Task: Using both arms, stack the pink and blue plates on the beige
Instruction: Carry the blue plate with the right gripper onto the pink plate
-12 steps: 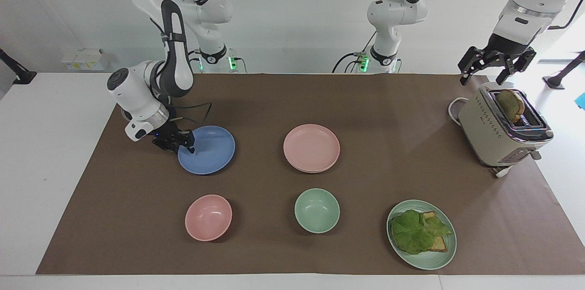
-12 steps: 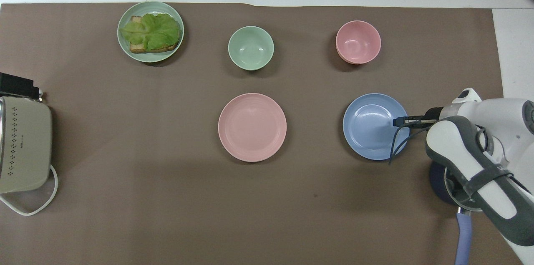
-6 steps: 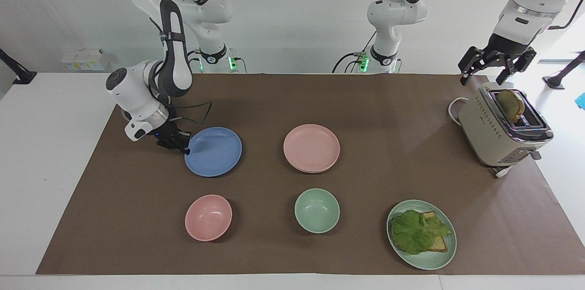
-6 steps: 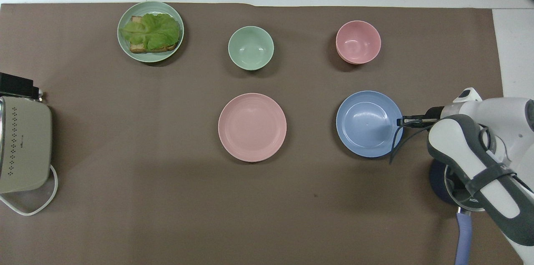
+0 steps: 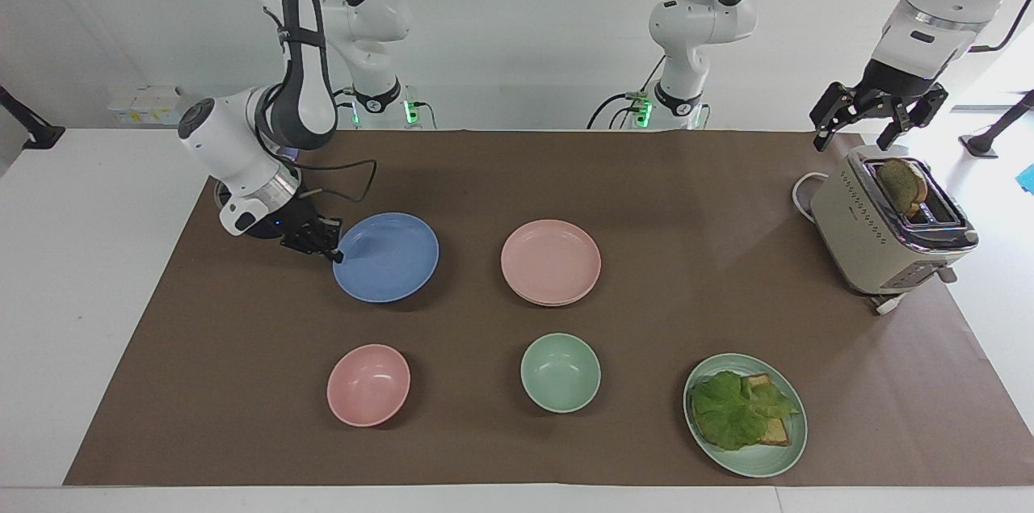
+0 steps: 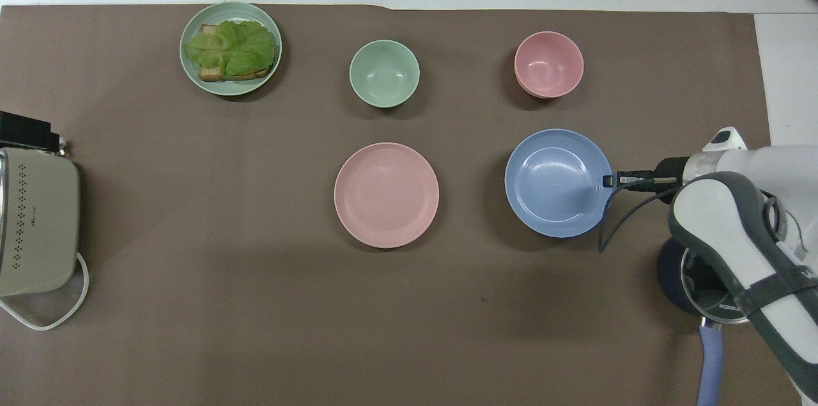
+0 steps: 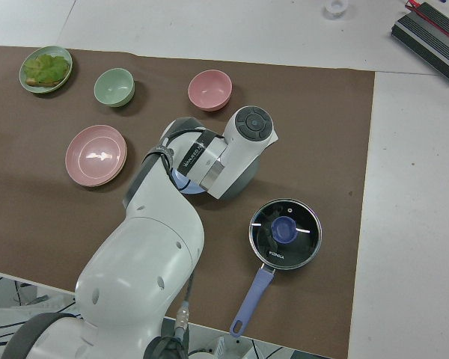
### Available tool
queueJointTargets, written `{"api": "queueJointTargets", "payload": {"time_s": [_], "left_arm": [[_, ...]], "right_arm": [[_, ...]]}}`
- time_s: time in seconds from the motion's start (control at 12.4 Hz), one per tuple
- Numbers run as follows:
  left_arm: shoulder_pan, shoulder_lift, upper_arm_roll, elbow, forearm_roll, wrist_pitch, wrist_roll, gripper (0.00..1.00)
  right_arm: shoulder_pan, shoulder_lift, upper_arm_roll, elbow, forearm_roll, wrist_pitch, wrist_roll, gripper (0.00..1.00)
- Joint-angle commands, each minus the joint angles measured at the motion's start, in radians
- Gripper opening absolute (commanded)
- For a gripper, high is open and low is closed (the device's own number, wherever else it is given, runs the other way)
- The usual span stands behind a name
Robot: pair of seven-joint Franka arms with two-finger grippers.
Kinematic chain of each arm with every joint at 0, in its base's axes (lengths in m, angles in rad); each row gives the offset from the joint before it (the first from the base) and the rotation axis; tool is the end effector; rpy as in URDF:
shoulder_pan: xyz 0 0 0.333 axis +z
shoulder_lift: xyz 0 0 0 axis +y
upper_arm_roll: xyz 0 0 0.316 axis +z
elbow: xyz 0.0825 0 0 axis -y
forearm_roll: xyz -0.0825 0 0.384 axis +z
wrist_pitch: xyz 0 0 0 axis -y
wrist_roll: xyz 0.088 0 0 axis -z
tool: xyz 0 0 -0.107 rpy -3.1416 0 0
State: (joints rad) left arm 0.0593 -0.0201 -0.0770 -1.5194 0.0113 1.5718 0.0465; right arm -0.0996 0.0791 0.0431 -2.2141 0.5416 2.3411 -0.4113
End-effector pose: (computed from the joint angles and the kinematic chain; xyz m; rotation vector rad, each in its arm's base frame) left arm 0.5487 -0.0090 0.6599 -3.1241 0.0998 -0.1130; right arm 0.5439 -0.0229 0.3486 -2.7579 0.0252 -0.1916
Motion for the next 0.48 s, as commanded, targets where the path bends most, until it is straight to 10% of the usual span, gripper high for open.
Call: {"api": "queueJointTargets", "payload": {"time_s": [0.0, 0.4], "left_arm": [[0.007, -0.011, -0.003, -0.01, 0.001, -0.009, 0.0, 1.0], [0.007, -0.011, -0.003, -0.01, 0.001, -0.009, 0.0, 1.0]], "right_arm": [[0.091, 0.007, 0.005, 0.03, 0.044, 0.009, 0.055, 0.0], [0.28, 0.059, 0.003, 0.075, 0.023, 0.124, 0.325, 0.0]]}}
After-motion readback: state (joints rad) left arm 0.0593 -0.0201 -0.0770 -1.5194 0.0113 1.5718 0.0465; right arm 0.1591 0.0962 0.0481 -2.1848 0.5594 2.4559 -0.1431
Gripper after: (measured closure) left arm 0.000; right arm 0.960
